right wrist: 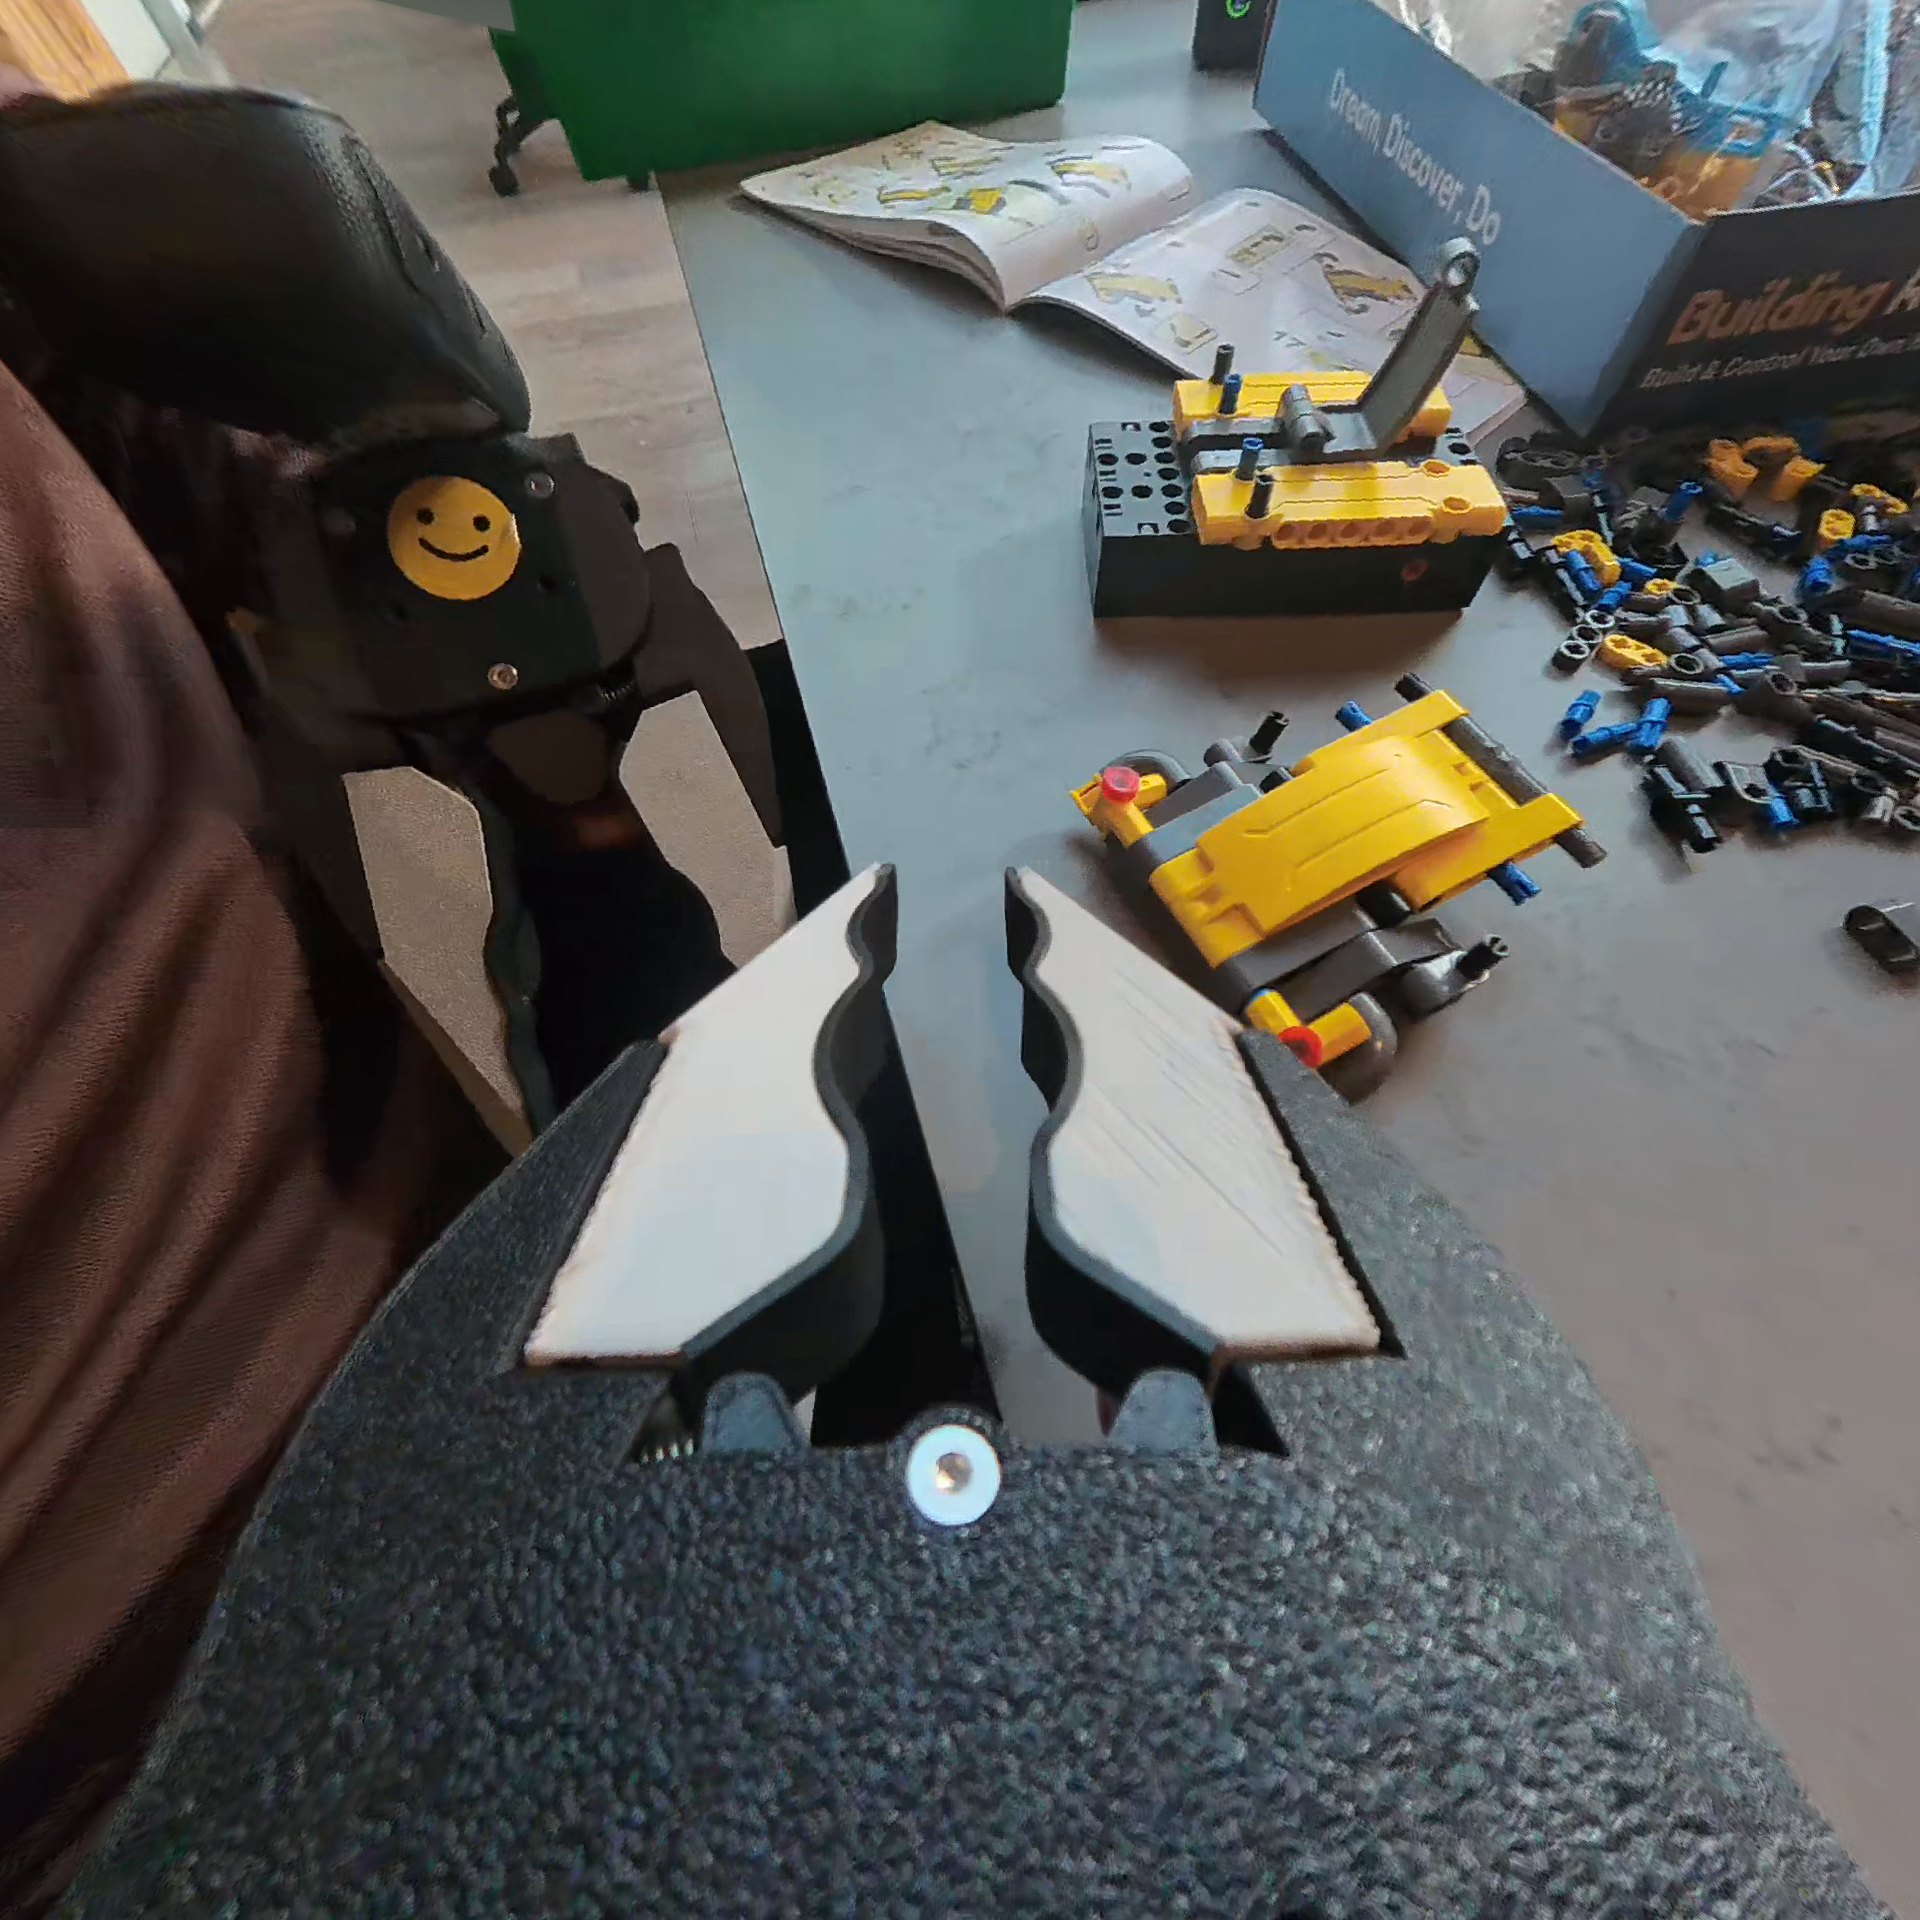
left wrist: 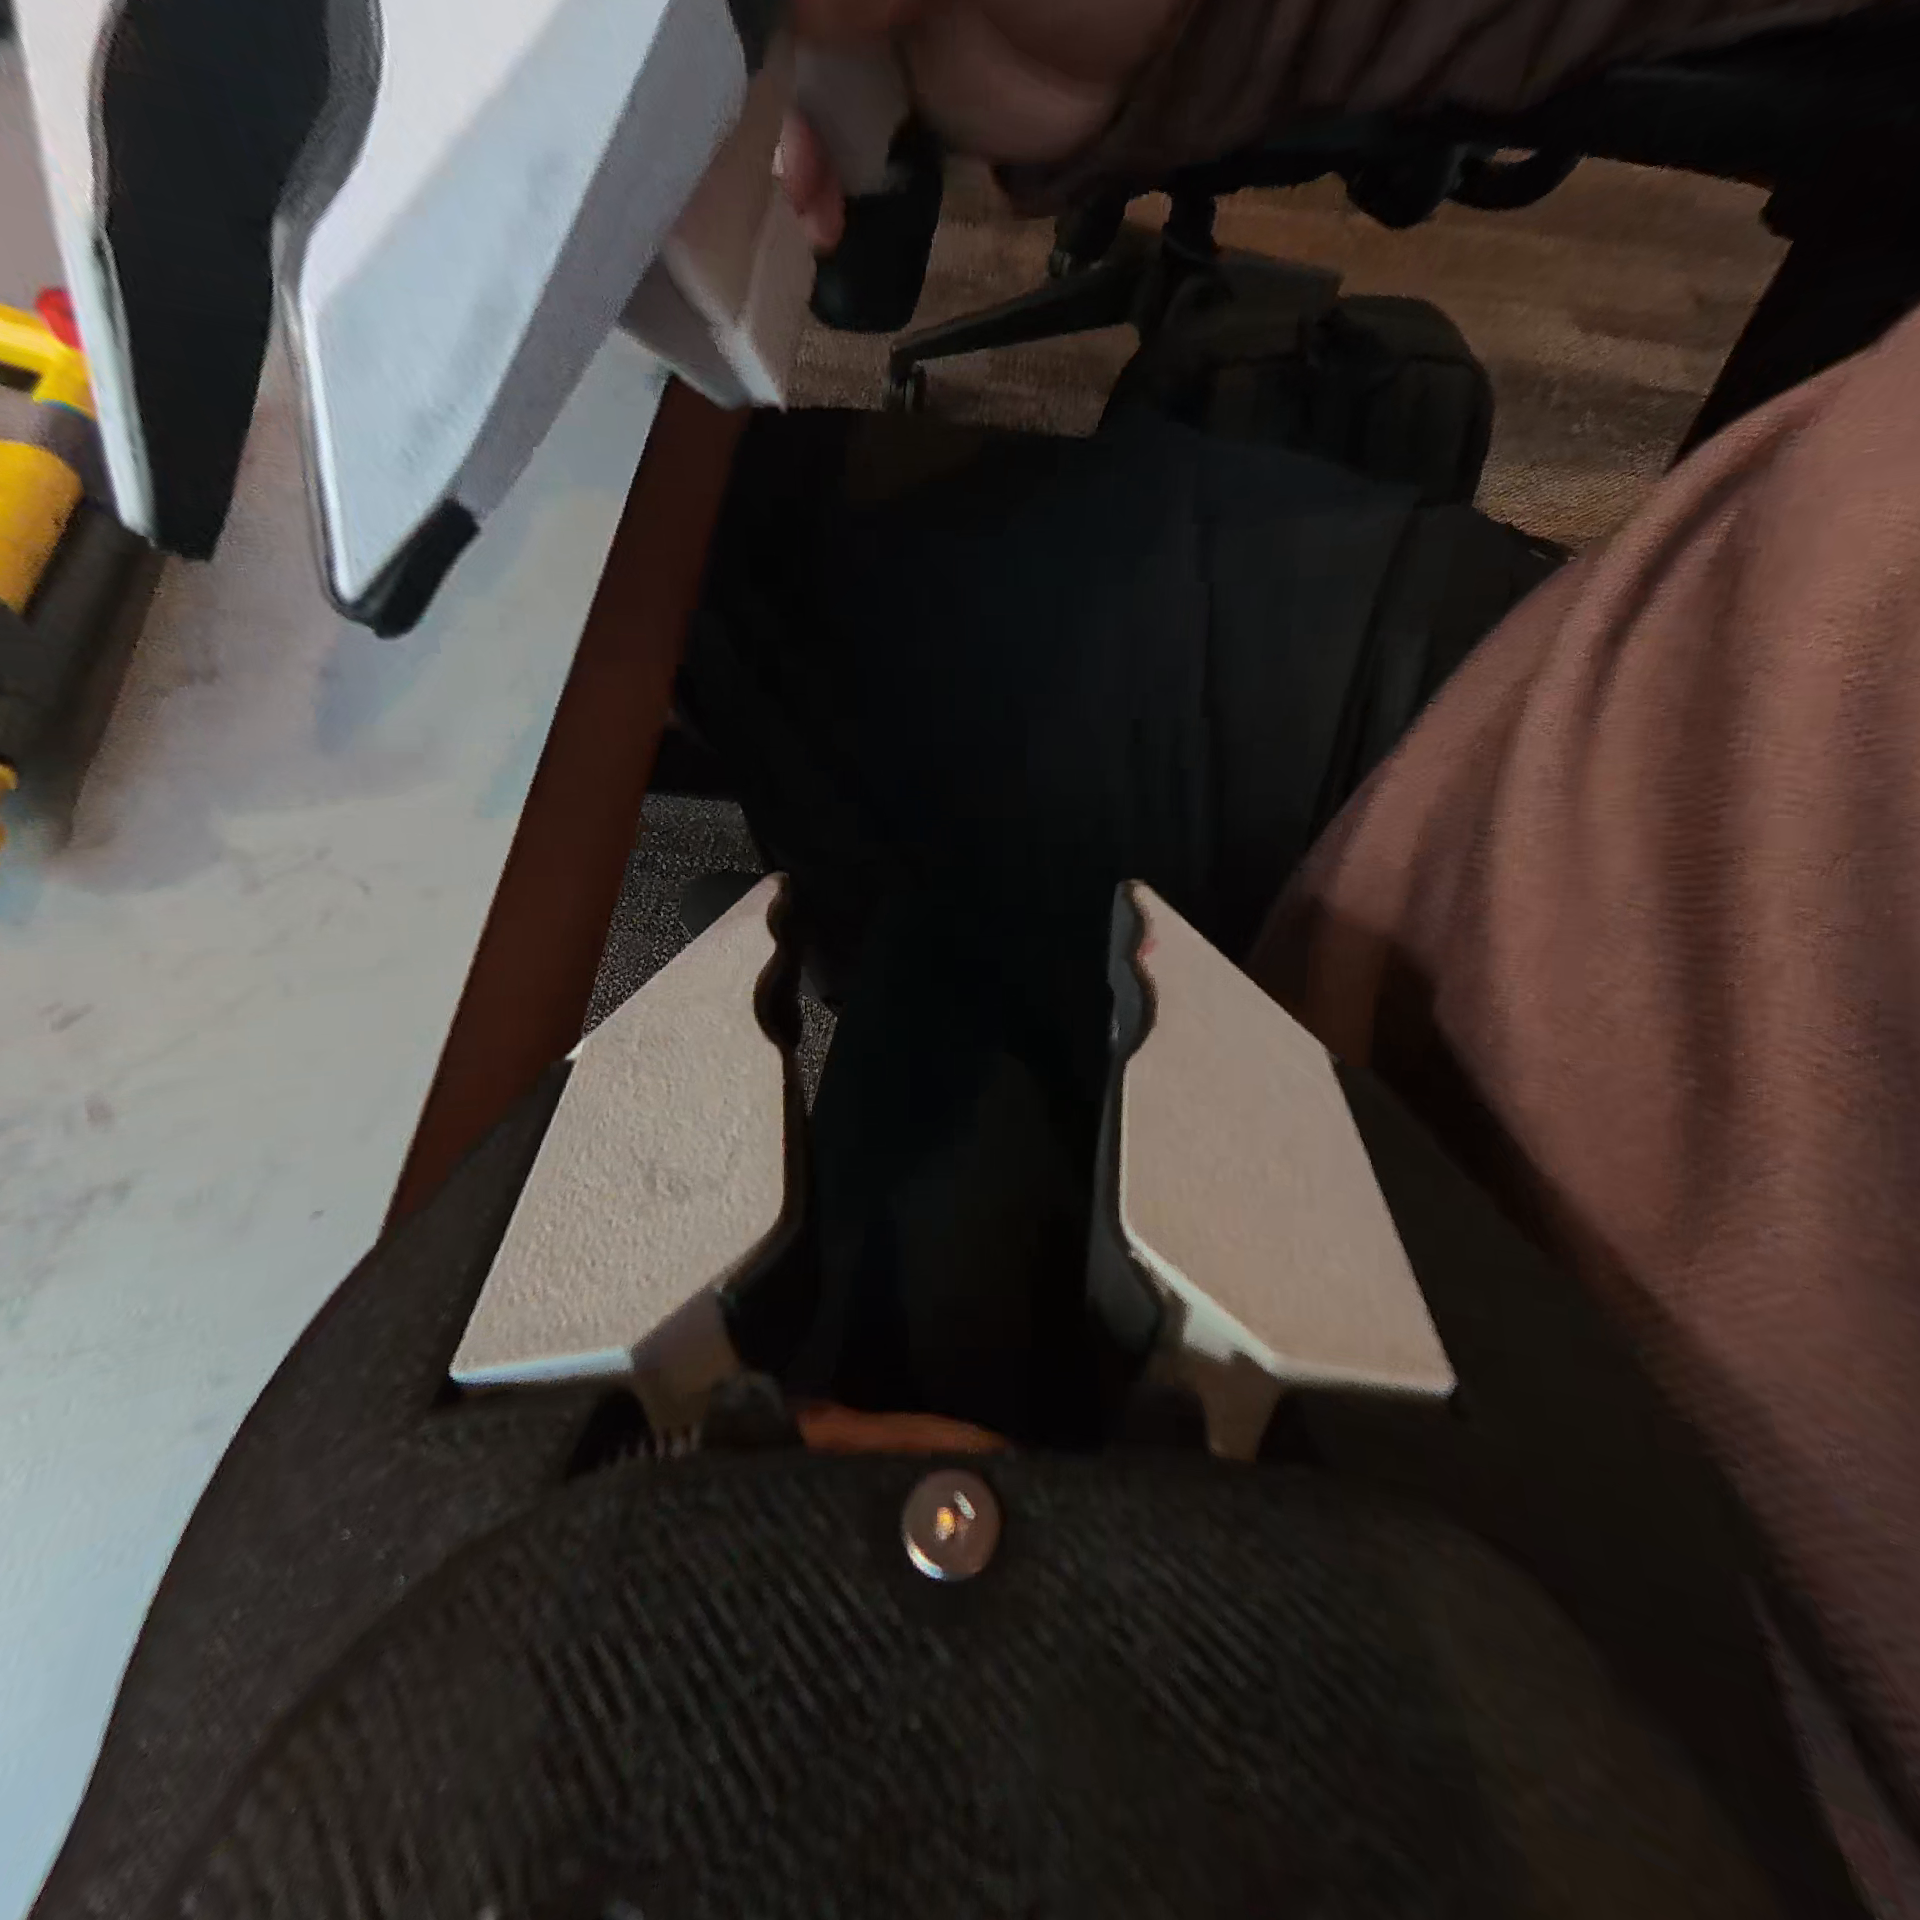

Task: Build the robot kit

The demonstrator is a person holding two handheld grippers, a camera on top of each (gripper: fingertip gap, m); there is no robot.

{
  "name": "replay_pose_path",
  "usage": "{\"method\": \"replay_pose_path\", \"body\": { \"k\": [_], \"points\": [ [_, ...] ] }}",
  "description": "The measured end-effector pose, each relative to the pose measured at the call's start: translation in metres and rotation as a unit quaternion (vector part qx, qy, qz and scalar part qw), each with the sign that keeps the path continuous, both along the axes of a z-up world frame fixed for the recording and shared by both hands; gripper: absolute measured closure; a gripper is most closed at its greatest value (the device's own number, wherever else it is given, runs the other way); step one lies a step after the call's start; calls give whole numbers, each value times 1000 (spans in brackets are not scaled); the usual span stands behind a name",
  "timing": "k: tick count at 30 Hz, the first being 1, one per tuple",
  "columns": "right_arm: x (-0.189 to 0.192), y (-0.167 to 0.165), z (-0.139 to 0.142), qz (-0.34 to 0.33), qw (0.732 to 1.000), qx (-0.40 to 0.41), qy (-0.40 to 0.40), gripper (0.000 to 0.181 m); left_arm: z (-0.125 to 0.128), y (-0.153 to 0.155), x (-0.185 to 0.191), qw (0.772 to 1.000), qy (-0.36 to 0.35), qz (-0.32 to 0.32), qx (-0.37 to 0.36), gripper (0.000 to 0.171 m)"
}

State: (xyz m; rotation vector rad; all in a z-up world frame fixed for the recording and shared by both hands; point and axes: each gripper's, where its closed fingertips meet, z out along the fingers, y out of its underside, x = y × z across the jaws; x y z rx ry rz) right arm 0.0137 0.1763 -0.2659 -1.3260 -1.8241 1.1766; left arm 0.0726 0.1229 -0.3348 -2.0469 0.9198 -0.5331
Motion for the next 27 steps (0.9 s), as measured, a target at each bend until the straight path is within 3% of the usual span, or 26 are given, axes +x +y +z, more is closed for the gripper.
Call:
{"method": "replay_pose_path", "body": {
  "k": [14, 27],
  "points": [
    [2, 31, 15, -74, 996, -2, 49, 170, -12, -1, 9, 998, 55, -13, 36, 119],
    [0, 23, 14, -34, 996, -74, 27, 172, -18, -10, 12, 997, 69, -30, 20, 119]
  ]
}}
